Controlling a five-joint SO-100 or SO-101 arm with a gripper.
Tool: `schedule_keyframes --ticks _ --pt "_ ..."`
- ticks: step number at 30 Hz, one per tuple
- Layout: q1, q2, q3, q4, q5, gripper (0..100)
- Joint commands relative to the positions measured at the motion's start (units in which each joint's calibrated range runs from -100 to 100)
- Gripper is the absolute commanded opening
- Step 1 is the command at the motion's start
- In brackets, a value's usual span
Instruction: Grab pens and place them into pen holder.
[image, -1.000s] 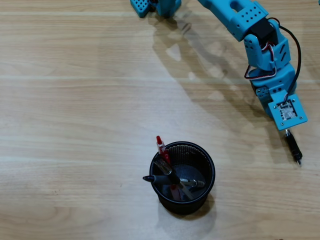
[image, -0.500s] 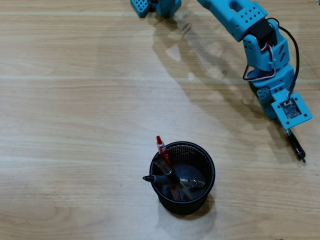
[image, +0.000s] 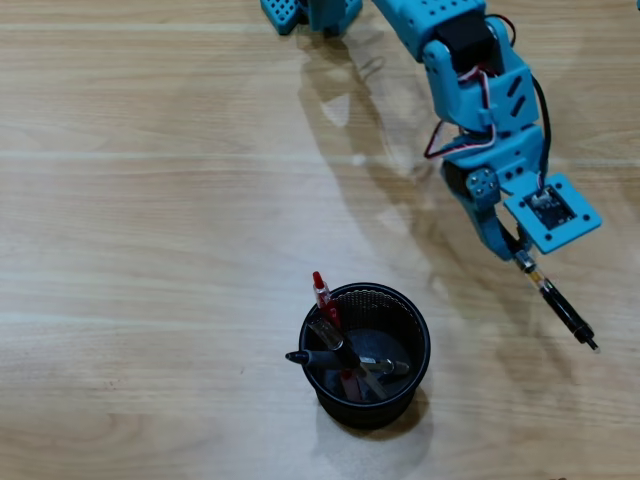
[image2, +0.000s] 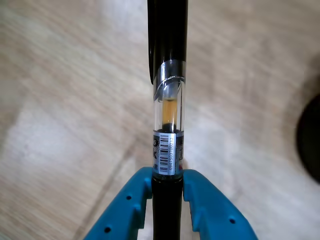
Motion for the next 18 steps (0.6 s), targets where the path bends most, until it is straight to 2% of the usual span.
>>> schedule_keyframes --ticks 1,5,12,18 --pt "3.58 -9.06 -3.11 -1.17 2.13 2" --pt "6.69 -13.22 -3.02 -9.55 3.81 2" --pt "10.35 -15.68 -2.39 -27.23 3.23 2" --pt "12.64 -15.43 -1.21 -35.98 3.23 2"
